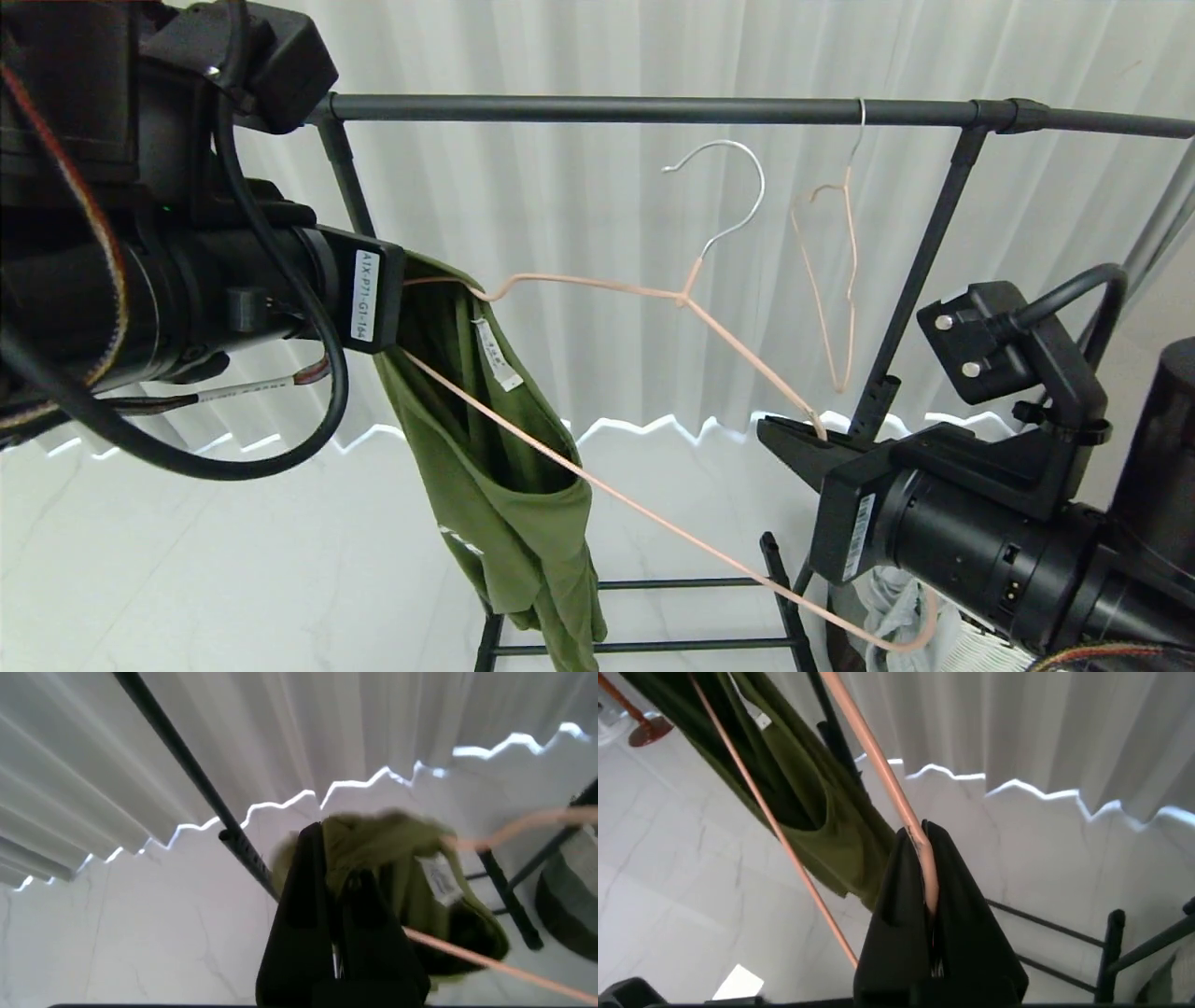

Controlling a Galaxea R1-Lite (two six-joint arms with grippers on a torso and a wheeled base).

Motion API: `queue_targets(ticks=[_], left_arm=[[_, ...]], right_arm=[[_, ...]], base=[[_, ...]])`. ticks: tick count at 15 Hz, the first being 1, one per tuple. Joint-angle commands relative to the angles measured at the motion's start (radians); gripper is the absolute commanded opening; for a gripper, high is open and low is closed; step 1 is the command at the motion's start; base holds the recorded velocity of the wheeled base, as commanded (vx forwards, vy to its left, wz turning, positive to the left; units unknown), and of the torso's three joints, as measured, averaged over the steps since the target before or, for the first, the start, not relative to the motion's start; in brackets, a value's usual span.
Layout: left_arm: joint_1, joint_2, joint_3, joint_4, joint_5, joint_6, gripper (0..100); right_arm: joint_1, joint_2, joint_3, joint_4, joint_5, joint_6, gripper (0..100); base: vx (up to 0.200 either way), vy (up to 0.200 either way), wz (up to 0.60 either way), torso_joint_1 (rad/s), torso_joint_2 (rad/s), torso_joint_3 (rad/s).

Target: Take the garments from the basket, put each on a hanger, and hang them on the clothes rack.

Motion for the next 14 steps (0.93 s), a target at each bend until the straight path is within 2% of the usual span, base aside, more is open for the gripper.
queue_targets(ticks=[1,5,7,11,14], left_arm=[[-0.054,-0.005,0.001,0.012,0.000,0.007,0],[-0.128,0.010,-0.009,0.012,-0.001,0.011,0],[-0.149,0.025,-0.032,0.009,-0.006,-0.002,0],[-0.178,0.076,-0.108,0.009,-0.006,-0.076,0],[-0.185,0.102,-0.137,0.007,-0.008,-0.122,0]], right_arm=[[0.000,0.001,-0.001,-0.019,0.000,-0.019,0],[0.008,0.011,-0.004,-0.024,0.000,-0.044,0],[0.027,0.037,-0.005,-0.070,0.000,-0.047,0],[0.080,0.116,-0.019,-0.160,0.001,-0.065,0],[0.080,0.212,-0.108,-0.189,0.003,-0.065,0]], base=[[0.000,0.000,0.00,0.000,0.00,0.000],[0.000,0.000,0.00,0.000,0.00,0.000],[0.000,0.000,0.00,0.000,0.00,0.000],[0.000,0.000,0.00,0.000,0.00,0.000],[0.000,0.000,0.00,0.000,0.00,0.000]])
